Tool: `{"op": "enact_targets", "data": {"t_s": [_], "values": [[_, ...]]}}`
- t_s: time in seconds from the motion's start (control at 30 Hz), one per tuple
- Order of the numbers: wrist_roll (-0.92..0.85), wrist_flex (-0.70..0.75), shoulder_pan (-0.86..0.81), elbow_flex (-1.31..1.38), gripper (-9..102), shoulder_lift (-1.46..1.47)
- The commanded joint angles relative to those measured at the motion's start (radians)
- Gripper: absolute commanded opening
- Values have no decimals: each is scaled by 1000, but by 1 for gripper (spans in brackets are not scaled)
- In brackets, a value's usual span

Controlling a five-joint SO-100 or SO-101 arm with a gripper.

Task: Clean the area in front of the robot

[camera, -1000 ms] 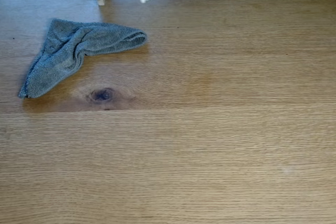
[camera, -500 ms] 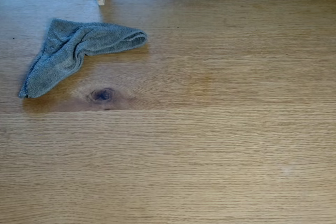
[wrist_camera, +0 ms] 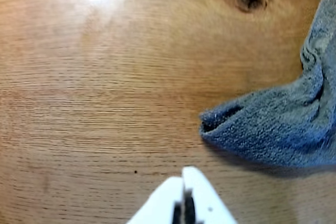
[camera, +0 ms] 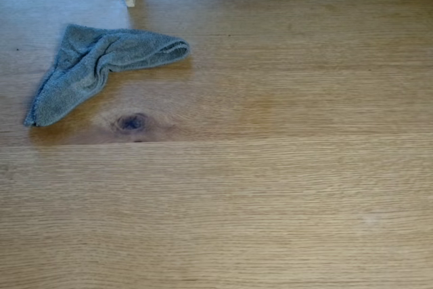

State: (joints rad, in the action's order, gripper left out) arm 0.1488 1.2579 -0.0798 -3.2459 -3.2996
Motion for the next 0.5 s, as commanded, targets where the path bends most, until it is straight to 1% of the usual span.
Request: {"op": "enact_targets", "data": {"t_s": [0.0,0.1,0.23,0.47], "values": [[0,3,18,-117,0,-6],[-12,3,28,-117,0,-6],[-15,5,110,-117,0,-6],[-15,6,100,-117,0,-6]]}}
